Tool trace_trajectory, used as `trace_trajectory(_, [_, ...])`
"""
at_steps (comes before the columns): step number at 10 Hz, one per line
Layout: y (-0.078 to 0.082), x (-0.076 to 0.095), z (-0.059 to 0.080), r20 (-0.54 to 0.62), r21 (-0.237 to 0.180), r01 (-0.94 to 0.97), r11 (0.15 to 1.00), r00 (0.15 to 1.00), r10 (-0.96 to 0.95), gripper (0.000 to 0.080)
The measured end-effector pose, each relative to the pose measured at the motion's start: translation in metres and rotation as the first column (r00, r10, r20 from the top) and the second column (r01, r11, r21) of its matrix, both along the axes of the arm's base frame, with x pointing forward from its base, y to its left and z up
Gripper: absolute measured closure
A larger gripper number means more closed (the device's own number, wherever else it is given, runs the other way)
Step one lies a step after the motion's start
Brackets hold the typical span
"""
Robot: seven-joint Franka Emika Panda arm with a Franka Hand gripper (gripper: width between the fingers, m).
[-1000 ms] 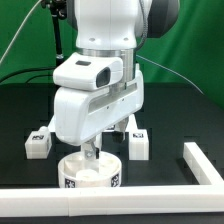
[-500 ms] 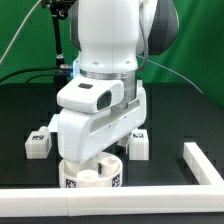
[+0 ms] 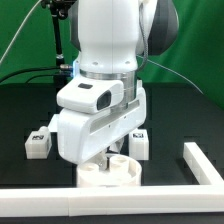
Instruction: Assemble stool
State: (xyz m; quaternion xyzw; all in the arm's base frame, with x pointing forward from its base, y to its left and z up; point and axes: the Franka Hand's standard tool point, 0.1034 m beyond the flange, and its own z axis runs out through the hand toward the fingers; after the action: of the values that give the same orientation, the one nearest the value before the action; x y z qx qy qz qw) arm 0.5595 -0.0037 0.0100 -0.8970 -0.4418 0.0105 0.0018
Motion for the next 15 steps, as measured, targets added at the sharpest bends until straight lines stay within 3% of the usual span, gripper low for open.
trace_trajectory(1, [0.000, 0.000, 0.000, 0.000, 0.000, 0.000, 1.000, 1.000, 0.000, 0.0755])
trace_trajectory(9, [0.005, 0.001, 0.001, 0.003, 0.000, -0.002, 1.000, 1.000, 0.002, 0.0756])
trace_trajectory(13, [0.088, 0.012, 0.002, 0.033, 0.032, -0.053, 0.998, 0.998, 0.052, 0.0756])
trace_trajectory(14, [0.099, 0.015, 0.003, 0.035, 0.036, -0.059, 0.998, 0.998, 0.058, 0.0756])
trace_trajectory(15, [0.100, 0.015, 0.003, 0.035, 0.036, -0.061, 0.997, 0.998, 0.060, 0.0756])
